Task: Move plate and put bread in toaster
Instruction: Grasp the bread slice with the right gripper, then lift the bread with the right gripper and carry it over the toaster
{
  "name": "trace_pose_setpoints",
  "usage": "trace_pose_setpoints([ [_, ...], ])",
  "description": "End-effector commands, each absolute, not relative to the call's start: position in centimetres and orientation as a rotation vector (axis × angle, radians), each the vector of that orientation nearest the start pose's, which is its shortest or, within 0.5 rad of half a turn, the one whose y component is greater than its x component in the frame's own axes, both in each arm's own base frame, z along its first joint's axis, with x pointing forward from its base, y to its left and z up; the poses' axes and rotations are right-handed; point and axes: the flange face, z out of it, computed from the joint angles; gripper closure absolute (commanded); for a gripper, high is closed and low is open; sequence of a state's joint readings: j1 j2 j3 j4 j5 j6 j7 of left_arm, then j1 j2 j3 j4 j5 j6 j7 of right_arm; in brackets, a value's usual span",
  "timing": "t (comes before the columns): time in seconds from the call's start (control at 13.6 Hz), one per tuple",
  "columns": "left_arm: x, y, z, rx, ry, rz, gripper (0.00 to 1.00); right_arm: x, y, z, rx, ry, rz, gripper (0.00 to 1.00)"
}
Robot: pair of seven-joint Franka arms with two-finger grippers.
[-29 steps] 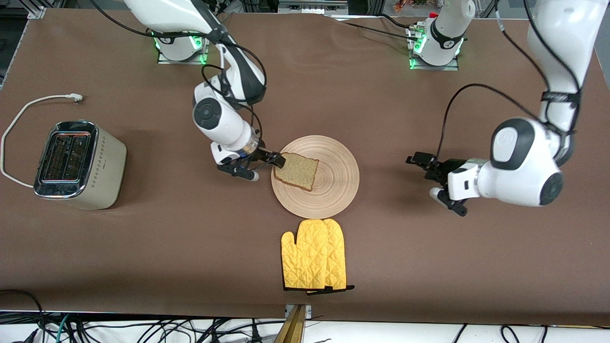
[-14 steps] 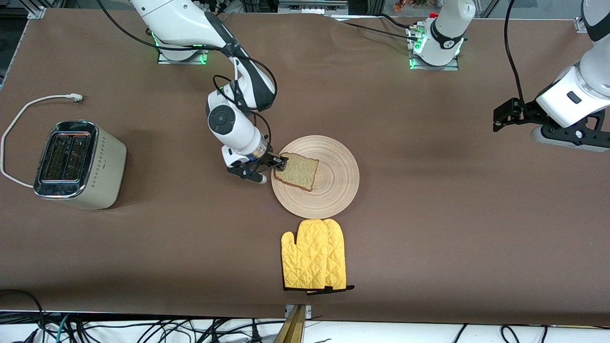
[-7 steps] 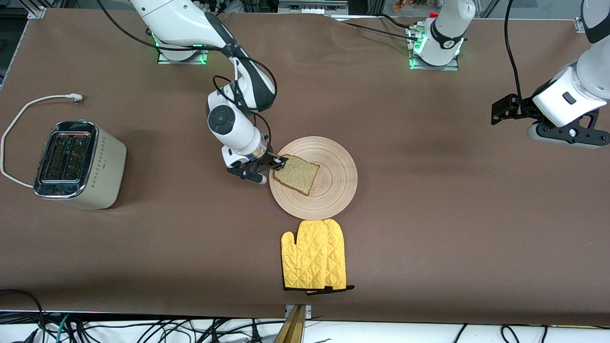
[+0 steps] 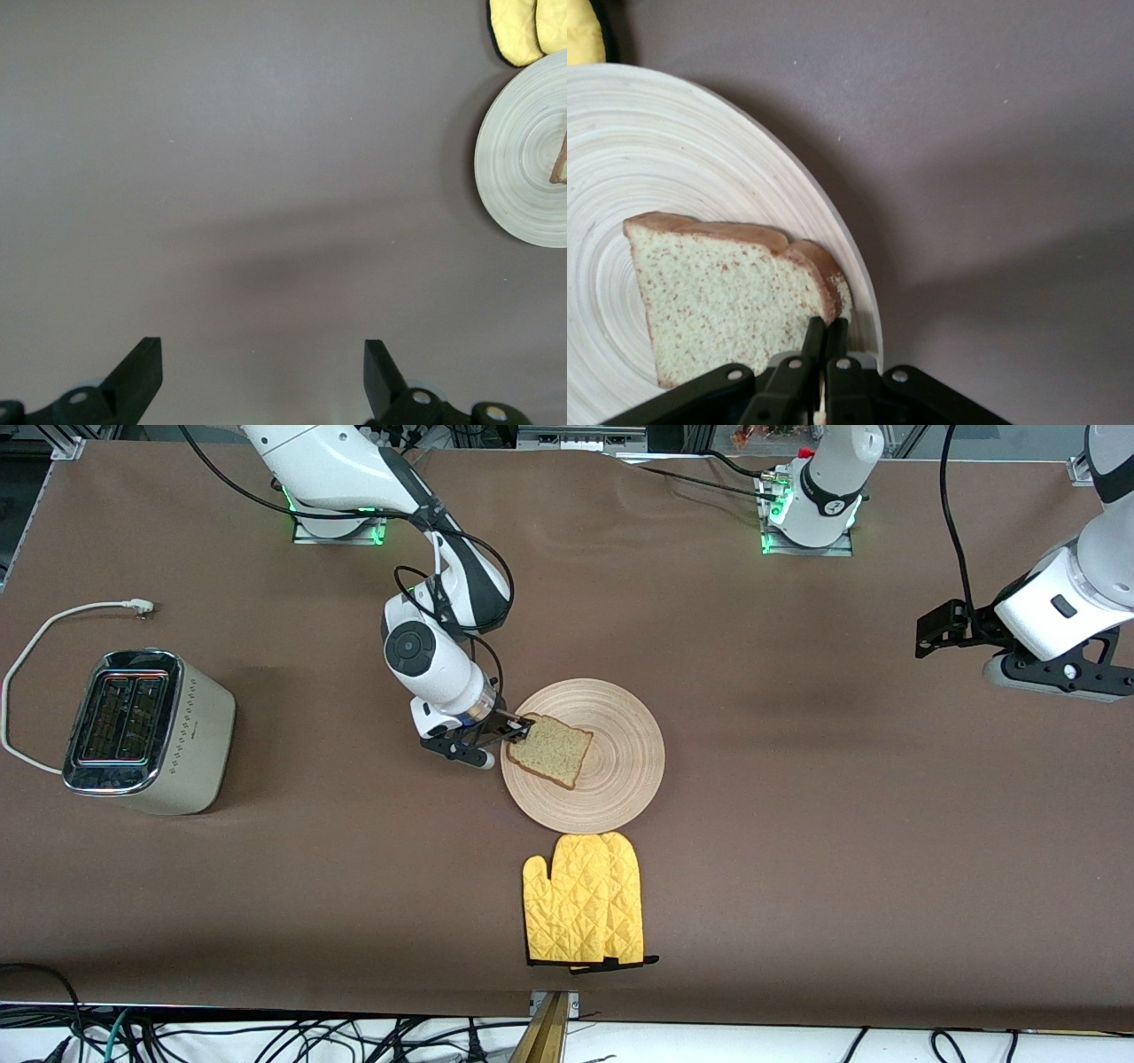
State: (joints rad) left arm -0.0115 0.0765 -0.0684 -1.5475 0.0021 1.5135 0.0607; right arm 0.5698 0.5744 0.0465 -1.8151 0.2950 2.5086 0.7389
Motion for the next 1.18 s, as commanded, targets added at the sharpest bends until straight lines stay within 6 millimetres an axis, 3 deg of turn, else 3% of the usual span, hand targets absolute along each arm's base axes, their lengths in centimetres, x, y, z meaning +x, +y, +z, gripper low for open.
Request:
trace_pose_setpoints([
  [0.0, 57.4, -4.9, 59.4, -3.137, 0.219, 0.166, 0.0, 56.1, 36.7, 29.4, -2.929, 0.458, 0.091, 1.0],
  [0.22, 57.4, -4.8, 59.4, -3.142, 0.215, 0.167, 0.0, 57.6, 35.4, 34.9, -3.059, 0.369, 0.127, 1.0],
  [0.37, 57.4, -4.9, 59.4, -3.143, 0.218, 0.167, 0.0, 58.6, 33.4, 37.6, -3.175, 0.215, 0.174, 1.0],
  [0.44, 57.4, -4.9, 59.4, -3.143, 0.218, 0.167, 0.0, 59.5, 31.2, 39.1, -3.21, 0.16, 0.201, 1.0],
  [0.66, 57.4, -5.0, 59.3, -3.145, 0.218, 0.17, 0.0, 61.2, 22.2, 44.5, -3.254, -0.034, 0.316, 1.0],
  [0.89, 57.3, -5.1, 59.4, -3.146, 0.22, 0.167, 0.0, 61.6, 11.2, 47.8, -3.322, -0.173, 0.474, 1.0],
  [1.11, 57.4, -5.0, 59.4, -3.146, 0.218, 0.167, 0.0, 61.7, 1.7, 50.0, -3.427, -0.133, 0.545, 1.0],
])
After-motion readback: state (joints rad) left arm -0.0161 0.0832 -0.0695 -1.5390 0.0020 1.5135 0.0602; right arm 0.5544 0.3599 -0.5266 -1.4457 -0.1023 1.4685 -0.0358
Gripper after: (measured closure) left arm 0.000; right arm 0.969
